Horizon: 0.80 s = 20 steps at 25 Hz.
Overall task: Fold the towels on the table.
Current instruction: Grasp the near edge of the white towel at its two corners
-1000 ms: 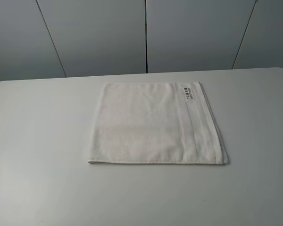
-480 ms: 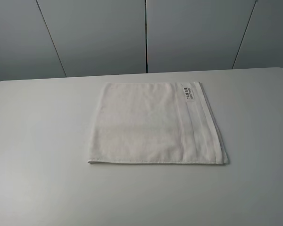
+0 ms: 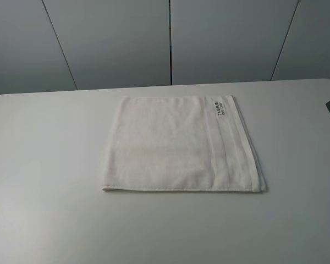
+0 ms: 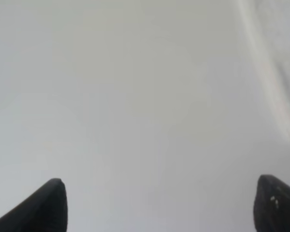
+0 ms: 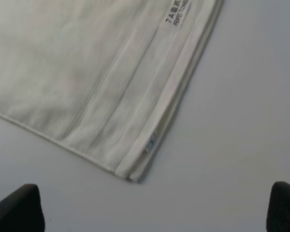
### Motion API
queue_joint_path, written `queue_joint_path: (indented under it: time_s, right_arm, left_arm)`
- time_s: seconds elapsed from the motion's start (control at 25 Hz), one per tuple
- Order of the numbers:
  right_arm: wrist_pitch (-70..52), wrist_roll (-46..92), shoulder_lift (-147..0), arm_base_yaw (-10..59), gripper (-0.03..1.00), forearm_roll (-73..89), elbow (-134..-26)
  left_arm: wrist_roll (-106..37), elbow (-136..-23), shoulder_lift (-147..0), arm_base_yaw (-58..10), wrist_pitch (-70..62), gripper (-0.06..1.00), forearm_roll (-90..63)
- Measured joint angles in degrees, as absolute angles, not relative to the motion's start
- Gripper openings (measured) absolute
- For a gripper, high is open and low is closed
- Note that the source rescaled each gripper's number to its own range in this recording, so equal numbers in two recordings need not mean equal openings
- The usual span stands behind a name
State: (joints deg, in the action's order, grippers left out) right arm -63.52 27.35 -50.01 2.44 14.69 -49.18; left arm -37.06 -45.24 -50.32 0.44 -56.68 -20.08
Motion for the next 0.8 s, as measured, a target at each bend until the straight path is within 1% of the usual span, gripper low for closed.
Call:
queue_joint_path:
  time_s: [0.24, 0.36, 0.48, 0.8]
  right_arm:
    - [-63.29, 35.04, -60.77, 6.89, 1.0, 14.54, -50.06]
    - [-63.16, 36.57, -64.73, 8.3, 1.0, 14.38, -50.06]
    - [-62.84, 38.45, -68.69, 10.22, 1.0, 14.38, -50.06]
    - [-59.85, 47.4, -76.66, 10.77, 1.0, 15.15, -50.09]
  left_arm:
    - [-52.09, -49.3, -62.31, 0.32, -53.4, 1.0, -28.84]
    - [-56.8, -49.93, -66.67, -2.55, -51.04, 1.0, -29.6]
    - [-59.09, -49.93, -70.98, -8.95, -47.59, 1.0, -28.06]
    - [-59.72, -49.97, -81.64, -25.14, -38.92, 1.0, -20.09]
